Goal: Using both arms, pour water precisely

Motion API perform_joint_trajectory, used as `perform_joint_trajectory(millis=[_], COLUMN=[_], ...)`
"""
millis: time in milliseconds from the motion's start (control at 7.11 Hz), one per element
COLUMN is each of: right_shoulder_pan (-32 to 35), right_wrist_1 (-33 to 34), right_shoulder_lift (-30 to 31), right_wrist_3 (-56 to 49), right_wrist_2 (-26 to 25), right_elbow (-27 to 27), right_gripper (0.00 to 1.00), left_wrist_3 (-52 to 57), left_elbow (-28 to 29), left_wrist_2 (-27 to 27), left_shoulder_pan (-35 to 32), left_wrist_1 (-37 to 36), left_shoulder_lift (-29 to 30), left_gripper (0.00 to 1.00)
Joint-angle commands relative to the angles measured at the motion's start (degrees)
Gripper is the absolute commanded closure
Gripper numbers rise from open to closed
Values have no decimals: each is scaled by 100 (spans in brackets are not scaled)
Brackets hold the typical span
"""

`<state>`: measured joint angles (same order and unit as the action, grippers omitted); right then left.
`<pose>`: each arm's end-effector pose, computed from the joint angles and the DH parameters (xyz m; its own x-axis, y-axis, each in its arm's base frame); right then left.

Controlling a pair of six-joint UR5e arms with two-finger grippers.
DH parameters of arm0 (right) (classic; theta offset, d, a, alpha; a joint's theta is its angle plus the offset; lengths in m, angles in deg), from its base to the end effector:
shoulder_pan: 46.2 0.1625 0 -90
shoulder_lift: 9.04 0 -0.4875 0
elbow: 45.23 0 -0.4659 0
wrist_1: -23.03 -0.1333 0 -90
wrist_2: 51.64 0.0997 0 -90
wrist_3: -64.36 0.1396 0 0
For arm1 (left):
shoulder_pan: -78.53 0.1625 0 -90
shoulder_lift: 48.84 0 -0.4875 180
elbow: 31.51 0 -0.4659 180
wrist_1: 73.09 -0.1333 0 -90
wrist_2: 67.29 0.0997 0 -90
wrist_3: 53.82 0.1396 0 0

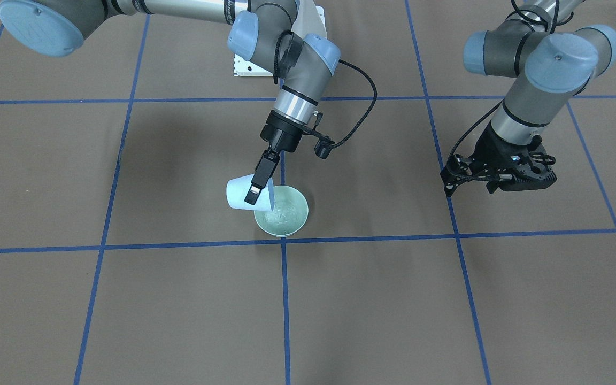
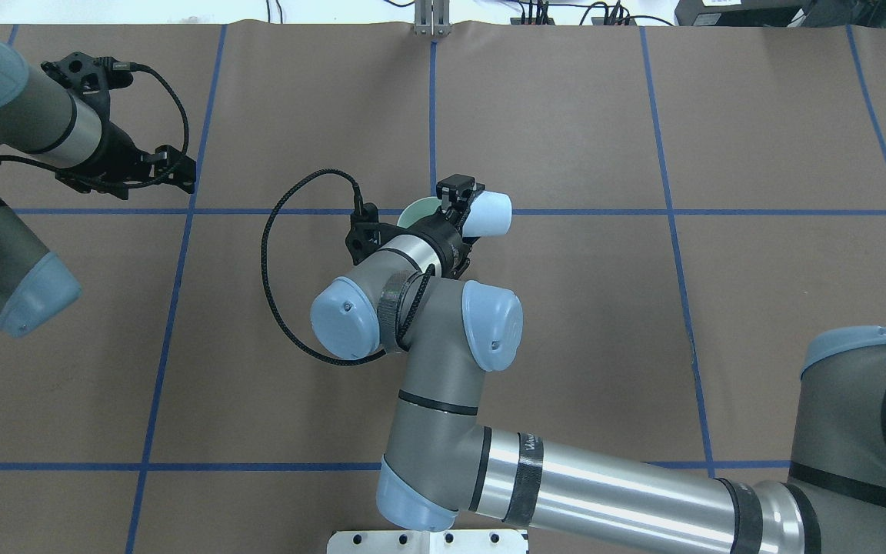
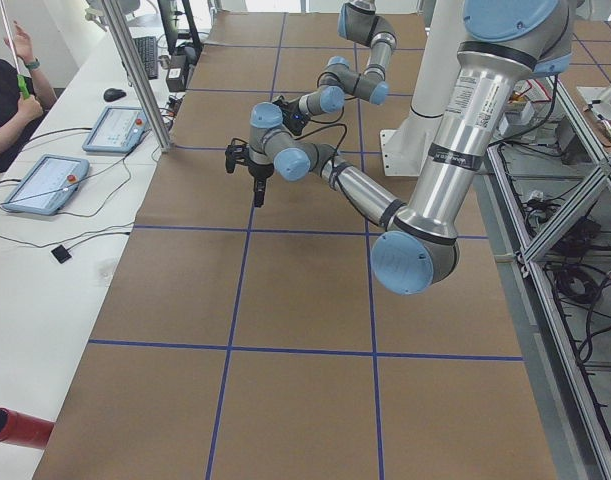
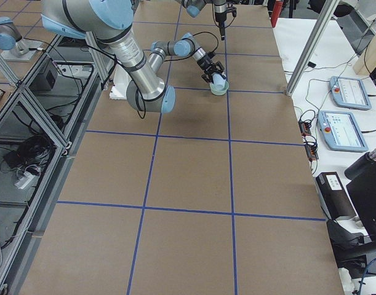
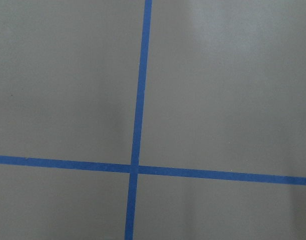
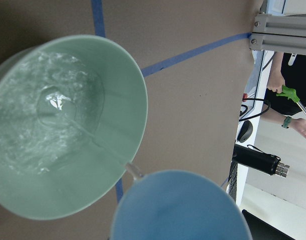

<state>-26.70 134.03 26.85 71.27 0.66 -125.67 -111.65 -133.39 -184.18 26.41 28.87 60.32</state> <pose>-0.7400 -0.4940 0.1829 0.5948 -0.6226 -0.5085 0.7984 0.3837 0.4641 0.3849 -0.6090 0.4058 0.6541 -0.0674 -0.7534 0.1965 0.9770 0.0831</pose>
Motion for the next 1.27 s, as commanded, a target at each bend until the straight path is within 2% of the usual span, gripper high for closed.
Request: perform_joint_trajectory(millis=[0,141,281,422,562,843,1124], right_shoulder_pan=[36,88,124,263,387,676,1071], right_wrist_1=[-699,-1111,-1567,-2164,-2535,-2688,-2688], right_shoulder_lift=[102,155,399,593,952,1524,2260], right_wrist_3=[317,555,948,1300,1948,2392,4019], right_wrist_2=[298,490,518,762,1026,1291,1746], right_elbow=[-60,-77,-234,-488,-917,-2032,-3086], right_gripper=[100,100,100,100,100,100,100], left_wrist_3=[0,0,0,0,-8,-52,-79], left_elbow=[-17,-8,-17,-8,-17,-34,-60], left_wrist_2=[0,0,0,0,0,0,0], left_shoulder_pan=[1,1,-8,1,1,1,1], left_wrist_1=[0,0,0,0,0,0,-9], left_shoulder_lift=[0,0,0,9,9,9,9], left_gripper=[0,0,0,0,0,0,0])
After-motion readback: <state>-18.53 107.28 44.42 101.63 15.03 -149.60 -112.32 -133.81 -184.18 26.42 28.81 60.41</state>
